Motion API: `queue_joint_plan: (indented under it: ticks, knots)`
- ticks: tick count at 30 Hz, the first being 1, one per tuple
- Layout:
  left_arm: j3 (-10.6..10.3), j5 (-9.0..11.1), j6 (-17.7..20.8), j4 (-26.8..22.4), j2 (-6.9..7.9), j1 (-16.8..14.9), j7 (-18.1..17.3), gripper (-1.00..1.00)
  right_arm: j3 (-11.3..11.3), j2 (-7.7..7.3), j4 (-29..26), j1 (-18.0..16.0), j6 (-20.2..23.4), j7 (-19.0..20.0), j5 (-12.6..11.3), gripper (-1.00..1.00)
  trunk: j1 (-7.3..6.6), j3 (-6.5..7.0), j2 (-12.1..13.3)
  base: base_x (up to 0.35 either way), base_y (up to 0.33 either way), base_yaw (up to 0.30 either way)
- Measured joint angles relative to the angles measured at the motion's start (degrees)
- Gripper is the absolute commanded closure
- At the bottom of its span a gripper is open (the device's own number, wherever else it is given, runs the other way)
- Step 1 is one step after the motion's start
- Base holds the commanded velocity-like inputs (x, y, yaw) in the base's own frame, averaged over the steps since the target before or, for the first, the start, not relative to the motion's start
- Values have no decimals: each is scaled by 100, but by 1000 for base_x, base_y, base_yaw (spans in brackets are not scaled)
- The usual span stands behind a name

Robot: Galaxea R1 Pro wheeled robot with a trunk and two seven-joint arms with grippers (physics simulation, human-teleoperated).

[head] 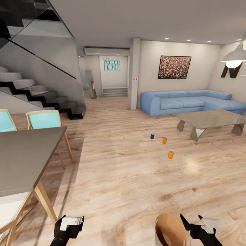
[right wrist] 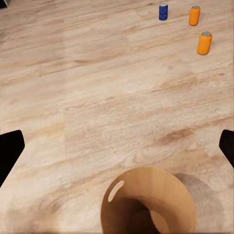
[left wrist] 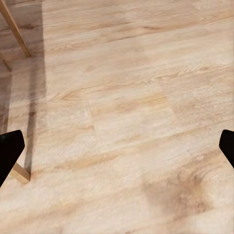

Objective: Put the three can of soda from the living room inside the tash can in the kitchen.

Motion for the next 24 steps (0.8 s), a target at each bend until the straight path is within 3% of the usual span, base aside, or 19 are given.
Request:
queue_joint_plan:
  ticks: [2,4,7,9,12,13,14,16,18,24]
  knots:
    - [7,0,4,3,2,-2,-3,-100,28,-20,21,-23,51,-1,8,-100,0,0,0,4,-3,0]
    - [15,2,7,8,4,-3,-5,-100,51,-32,1,-56,320,0,181,-100,0,0,0,2,-2,0]
    - [24,1,7,12,4,-4,-6,-100,64,-37,-34,-185,1098,-7,588,-100,0,0,0,1,-1,0]
    - [31,2,7,14,4,-4,-6,-100,69,-39,-40,-462,1786,-11,904,-100,0,1,0,0,0,0]
    - [42,2,7,16,5,-4,-7,-100,70,-43,4,-1110,2799,-11,1341,-100,0,1,0,0,0,0]
    - [49,3,9,13,5,-4,-7,-100,68,-53,148,-1673,3601,-14,1715,-100,0,0,0,0,0,0]
    - [49,3,10,13,5,-5,-7,-100,68,-62,223,-2070,3848,-12,1809,-100,0,1,0,0,0,0]
    - [52,3,12,14,5,-4,-7,-100,70,-99,430,-2429,4241,-9,2021,-100,0,1,0,0,0,0]
    - [53,5,10,12,5,-4,-7,-100,77,-179,847,-3030,4787,0,2268,-100,0,1,0,0,0,0]
    - [55,6,12,15,5,-4,-7,-100,99,-347,1939,-4079,5562,4,2543,-100,0,0,0,0,0,0]
